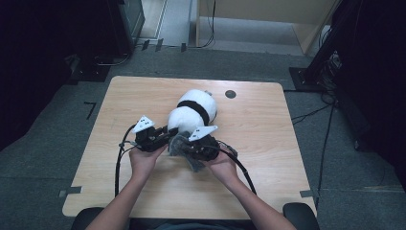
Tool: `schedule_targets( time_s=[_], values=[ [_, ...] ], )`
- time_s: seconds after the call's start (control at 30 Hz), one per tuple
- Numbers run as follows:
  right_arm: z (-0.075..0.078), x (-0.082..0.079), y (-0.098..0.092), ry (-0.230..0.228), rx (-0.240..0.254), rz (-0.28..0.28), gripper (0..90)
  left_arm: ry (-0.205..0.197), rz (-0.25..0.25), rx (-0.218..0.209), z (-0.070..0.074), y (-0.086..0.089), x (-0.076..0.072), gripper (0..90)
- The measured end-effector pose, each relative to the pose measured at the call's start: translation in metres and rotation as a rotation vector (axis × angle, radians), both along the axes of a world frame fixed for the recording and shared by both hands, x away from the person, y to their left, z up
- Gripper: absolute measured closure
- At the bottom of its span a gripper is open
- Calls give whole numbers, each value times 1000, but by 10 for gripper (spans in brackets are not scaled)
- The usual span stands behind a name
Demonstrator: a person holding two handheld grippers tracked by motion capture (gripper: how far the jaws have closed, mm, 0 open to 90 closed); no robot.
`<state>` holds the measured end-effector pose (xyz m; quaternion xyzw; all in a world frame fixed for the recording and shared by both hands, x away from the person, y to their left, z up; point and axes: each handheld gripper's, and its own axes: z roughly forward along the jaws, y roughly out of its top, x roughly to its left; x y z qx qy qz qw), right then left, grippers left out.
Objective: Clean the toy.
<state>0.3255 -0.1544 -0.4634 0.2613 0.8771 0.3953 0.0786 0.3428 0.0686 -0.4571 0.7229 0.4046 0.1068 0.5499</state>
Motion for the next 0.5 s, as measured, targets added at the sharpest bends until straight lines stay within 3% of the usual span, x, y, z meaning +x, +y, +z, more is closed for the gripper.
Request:
schedule_targets(
  time_s=[0.27,0.5],
  values=[
    [-8,6,-20,70,-27,-36,799,0,-2,17,0,2,1,695],
    [-2,10,-46,71,-21,-79,798,-7,-7,38,0,2,1,691]
  ],
)
